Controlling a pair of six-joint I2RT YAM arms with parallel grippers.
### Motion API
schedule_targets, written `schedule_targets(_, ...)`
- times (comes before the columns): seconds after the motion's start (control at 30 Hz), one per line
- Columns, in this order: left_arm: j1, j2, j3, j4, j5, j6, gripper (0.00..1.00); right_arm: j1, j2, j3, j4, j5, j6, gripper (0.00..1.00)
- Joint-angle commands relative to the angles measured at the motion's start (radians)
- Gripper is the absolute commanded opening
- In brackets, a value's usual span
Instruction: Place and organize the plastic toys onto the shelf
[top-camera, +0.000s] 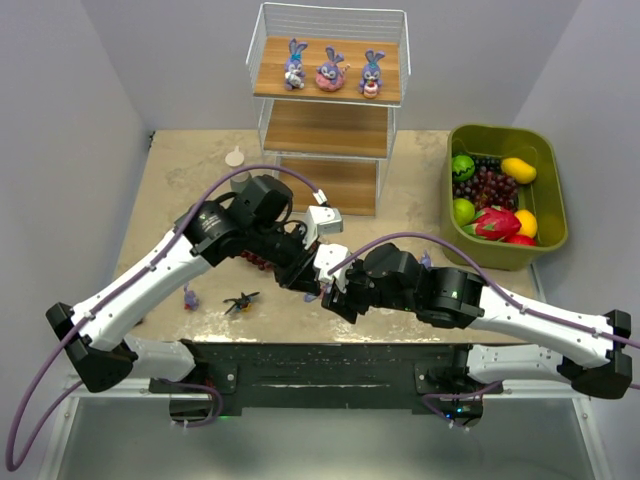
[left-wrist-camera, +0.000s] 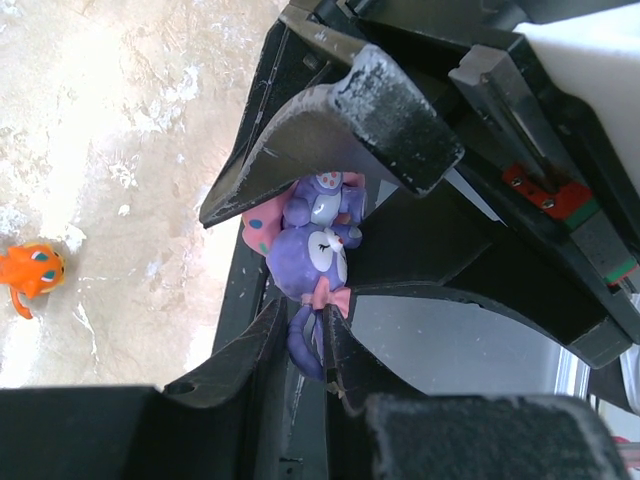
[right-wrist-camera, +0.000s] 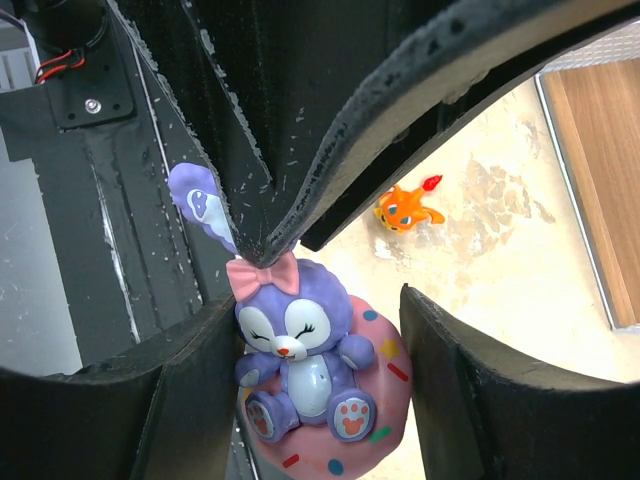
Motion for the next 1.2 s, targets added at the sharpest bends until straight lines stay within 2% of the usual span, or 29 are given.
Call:
schedule_targets(0.0,0.001,0.009,0.011,0.015,-0.015,0.003,0.16,0.006,-0.01,-0.008,0.058,0.04,0.026,0.0)
schedule_targets(0.03,0.001,0.012,0.012,0.015,-0.017,0.003,0.23,0.006,-0.013,-0.011,0.061,0.044,0.032,0.0)
schedule_targets(0.1,0.001,0.012,0.018,0.017,-0.026,0.003,0.25,0.006,-0.016,-0.02,0.08,0.049,0.046,0.0)
schedule_targets(0.13,0.001,0.011,0.021,0.015,-0.032,0.003,0.33,0.006,-0.017,-0.023,0.087,0.052,0.052,0.0)
schedule_targets(0.2,0.001,0.007,0.031,0.018,-0.048,0.003,0.41,0.004,-0.025,-0.037,0.11,0.061,0.069,0.0)
schedule_targets(0.23,0.001,0.004,0.035,0.02,-0.055,0.003,0.5,0.006,-0.028,-0.042,0.118,0.064,0.077,0.0)
schedule_targets(0.3,0.0,0.001,0.044,0.022,-0.084,-0.027,0.56,0.006,-0.036,-0.051,0.138,0.073,0.095,0.0)
schedule_targets(0.33,0.001,-0.003,0.047,0.029,-0.097,-0.03,0.62,0.006,-0.039,-0.054,0.146,0.078,0.103,0.0)
schedule_targets(0.4,0.001,-0.009,0.052,0.035,-0.114,-0.034,0.65,0.006,-0.043,-0.063,0.162,0.083,0.117,0.0)
schedule_targets(0.53,0.001,-0.023,0.069,0.052,-0.154,-0.046,0.78,0.006,-0.043,-0.071,0.169,0.103,0.134,0.0)
schedule_targets(0.6,0.001,-0.031,0.075,0.058,-0.172,-0.053,0.8,0.006,-0.043,-0.075,0.176,0.109,0.134,0.0)
schedule_targets(0.87,0.003,-0.075,0.113,0.084,-0.273,-0.09,1.0,0.004,-0.036,-0.097,0.205,0.153,0.206,0.0)
schedule_targets(1.0,0.004,-0.103,0.113,0.129,-0.321,-0.119,0.99,0.004,-0.034,-0.101,0.215,0.173,0.218,0.0)
schedule_targets(1.17,0.004,-0.131,0.092,0.17,-0.243,-0.115,1.0,0.004,-0.036,-0.101,0.215,0.192,0.226,0.0)
